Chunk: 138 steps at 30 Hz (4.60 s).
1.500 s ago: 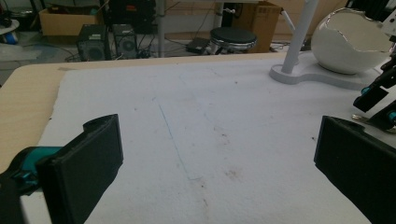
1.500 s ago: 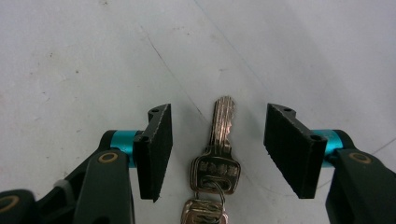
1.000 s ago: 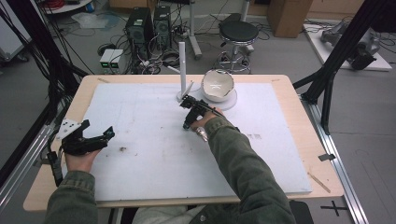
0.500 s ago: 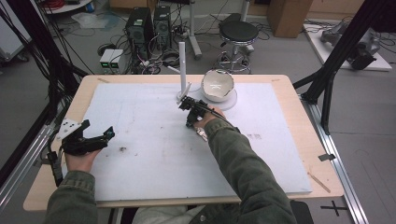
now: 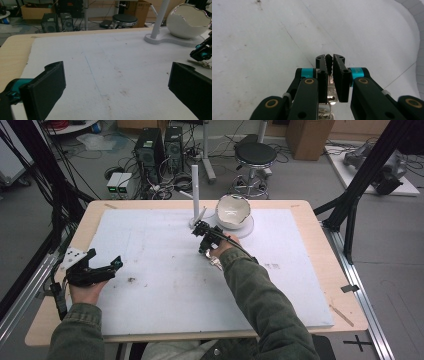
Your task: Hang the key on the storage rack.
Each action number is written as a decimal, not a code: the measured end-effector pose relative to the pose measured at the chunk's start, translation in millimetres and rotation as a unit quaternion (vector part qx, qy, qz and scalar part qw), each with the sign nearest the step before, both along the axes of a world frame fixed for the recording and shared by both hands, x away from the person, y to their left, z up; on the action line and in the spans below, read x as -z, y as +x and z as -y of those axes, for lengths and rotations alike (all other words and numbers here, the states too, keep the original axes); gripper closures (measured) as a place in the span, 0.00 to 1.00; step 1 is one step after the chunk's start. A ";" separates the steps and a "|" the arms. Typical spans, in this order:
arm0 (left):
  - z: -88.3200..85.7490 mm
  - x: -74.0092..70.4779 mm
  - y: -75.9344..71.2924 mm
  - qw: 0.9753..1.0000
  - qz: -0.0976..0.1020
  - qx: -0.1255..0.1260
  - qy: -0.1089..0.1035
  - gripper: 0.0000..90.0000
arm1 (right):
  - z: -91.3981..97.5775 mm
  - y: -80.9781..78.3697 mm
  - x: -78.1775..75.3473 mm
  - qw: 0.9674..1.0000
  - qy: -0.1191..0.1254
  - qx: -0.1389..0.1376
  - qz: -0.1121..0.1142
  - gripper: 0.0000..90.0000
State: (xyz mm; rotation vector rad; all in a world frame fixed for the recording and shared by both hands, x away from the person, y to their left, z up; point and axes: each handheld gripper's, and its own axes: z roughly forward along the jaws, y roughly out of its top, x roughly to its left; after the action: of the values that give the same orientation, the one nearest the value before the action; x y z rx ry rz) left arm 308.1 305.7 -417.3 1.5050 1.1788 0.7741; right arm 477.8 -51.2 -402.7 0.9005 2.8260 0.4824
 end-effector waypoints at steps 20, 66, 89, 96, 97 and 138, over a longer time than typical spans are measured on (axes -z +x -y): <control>0.9 -0.5 -1.0 1.000 -0.002 0.003 0.005 0.02 | 29.1 -15.9 -40.5 0.998 0.055 0.026 0.025 0.92; 2.4 0.1 -1.2 1.000 -0.004 0.004 0.004 0.02 | 67.0 -21.7 -121.9 0.987 0.124 0.053 0.085 0.92; 1.2 0.3 -0.3 1.000 -0.002 0.004 -0.002 0.02 | 44.2 -9.8 -177.6 0.985 0.133 0.038 0.105 0.92; 0.4 0.3 0.0 1.000 0.000 0.003 -0.007 0.02 | 35.0 1.0 -189.3 0.985 0.132 0.032 0.109 0.92; 0.3 0.3 0.0 1.000 0.000 0.002 -0.008 0.02 | 33.8 2.2 -191.5 0.984 0.134 0.032 0.111 0.92; -1.7 3.9 0.0 1.000 -0.011 0.008 -0.004 0.02 | 8.5 64.8 -214.8 0.979 0.144 0.050 0.134 0.92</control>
State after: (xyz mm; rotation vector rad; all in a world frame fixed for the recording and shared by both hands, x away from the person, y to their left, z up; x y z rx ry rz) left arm 308.1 307.4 -421.2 1.5173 1.1834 0.7431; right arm 542.6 -59.7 -187.8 0.9389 2.4942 0.9403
